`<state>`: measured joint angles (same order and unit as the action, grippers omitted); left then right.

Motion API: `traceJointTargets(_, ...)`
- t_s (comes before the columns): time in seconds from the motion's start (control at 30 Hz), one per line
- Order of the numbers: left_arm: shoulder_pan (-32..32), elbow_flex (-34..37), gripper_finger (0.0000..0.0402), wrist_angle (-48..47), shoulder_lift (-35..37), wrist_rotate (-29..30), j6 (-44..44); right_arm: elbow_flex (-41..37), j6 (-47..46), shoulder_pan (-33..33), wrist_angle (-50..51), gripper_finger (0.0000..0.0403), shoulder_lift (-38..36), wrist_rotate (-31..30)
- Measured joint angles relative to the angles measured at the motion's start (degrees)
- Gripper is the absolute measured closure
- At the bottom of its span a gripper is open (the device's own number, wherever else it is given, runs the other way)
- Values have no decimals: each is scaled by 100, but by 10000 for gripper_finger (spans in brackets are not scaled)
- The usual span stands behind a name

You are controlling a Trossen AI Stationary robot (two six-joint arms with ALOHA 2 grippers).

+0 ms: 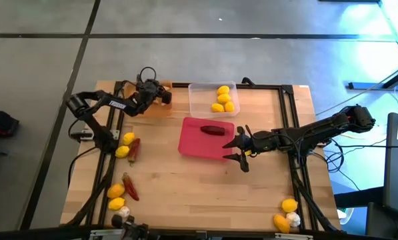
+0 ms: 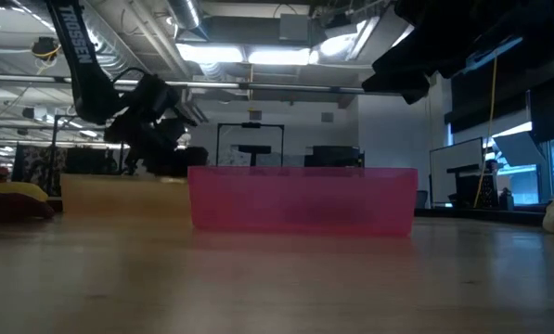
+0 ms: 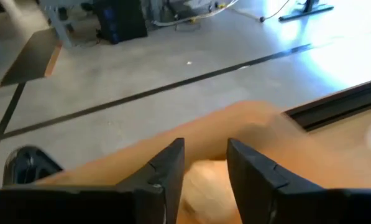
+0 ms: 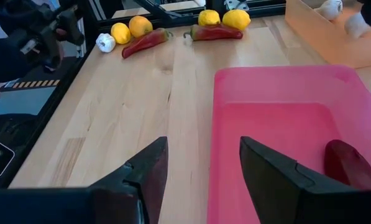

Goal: Sort produce into baskets
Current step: Put the white garlic in the orange bin

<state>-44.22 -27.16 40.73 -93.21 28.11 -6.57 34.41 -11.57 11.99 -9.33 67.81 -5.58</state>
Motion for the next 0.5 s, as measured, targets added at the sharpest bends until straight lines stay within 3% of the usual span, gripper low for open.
traceJointTargets(0.33, 332, -2, 277, -573, 1100, 1, 384, 4, -266, 0, 36, 204, 0, -139)
traceJointTargets(0.5, 577, -2, 277, -1188, 1795, -1, 538, 5, -617, -88, 419, 165, -11, -136)
